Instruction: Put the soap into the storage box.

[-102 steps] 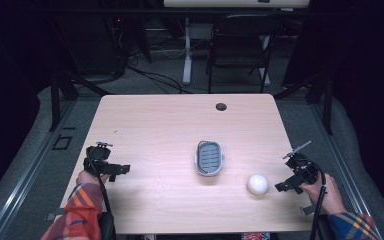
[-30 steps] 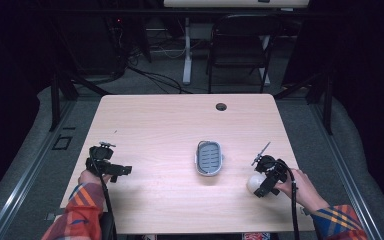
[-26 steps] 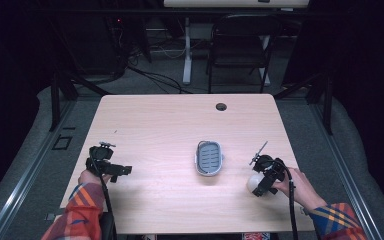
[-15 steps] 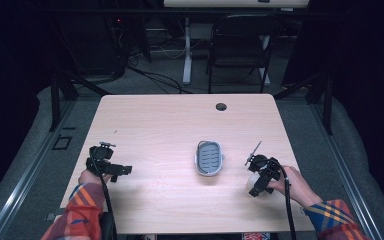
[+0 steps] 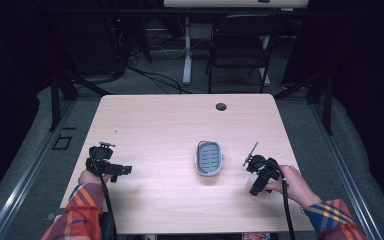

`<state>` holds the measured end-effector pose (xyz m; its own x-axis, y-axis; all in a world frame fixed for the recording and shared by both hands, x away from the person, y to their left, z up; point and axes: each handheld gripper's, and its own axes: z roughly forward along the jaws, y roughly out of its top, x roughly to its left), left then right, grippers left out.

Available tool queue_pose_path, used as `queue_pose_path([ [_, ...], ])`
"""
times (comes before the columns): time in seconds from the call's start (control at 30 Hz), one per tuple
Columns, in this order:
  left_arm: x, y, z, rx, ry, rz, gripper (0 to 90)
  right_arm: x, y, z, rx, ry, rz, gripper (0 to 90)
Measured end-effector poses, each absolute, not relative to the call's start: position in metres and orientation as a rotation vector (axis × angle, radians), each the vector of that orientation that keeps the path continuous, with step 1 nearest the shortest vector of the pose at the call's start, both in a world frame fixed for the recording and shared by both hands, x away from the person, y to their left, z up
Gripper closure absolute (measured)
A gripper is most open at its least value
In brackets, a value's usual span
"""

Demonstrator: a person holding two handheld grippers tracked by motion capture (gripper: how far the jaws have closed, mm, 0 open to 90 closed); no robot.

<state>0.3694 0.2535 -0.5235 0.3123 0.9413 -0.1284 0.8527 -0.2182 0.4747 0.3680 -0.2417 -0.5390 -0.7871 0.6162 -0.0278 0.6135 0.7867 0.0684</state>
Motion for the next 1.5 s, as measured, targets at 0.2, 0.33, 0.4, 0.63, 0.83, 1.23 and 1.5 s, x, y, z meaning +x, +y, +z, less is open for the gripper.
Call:
queue_pose_path([
  [0.2,0.370,0.253,-0.524,2.129,1.587,0.259,0.1,0.368,-0.240,-0.539,0.981,2.917,0.066,12.6],
  [0.33,0.370,0.253,-0.524,2.136,1.585,0.251,0.1,0.369,-0.234,-0.542,0.958,2.921,0.039,14.6],
  [0.4,0.370,0.253,-0.524,2.133,1.586,0.251,0.1,0.369,-0.233,-0.543,0.958,2.925,0.035,14.9],
  [0.63,0.370,0.253,-0.525,2.139,1.583,0.246,0.1,0.368,-0.232,-0.546,0.959,2.936,0.021,23.2],
  [0.83,0.371,0.252,-0.524,2.141,1.578,0.244,0.1,0.367,-0.231,-0.545,0.944,2.931,0.003,24.1],
  [1.23,0.370,0.251,-0.524,2.147,1.570,0.242,0.1,0.366,-0.231,-0.544,0.931,2.946,0.003,24.4],
  [1.5,0.371,0.251,-0.524,2.157,1.561,0.220,0.1,0.366,-0.232,-0.541,0.940,2.942,0.012,24.4],
])
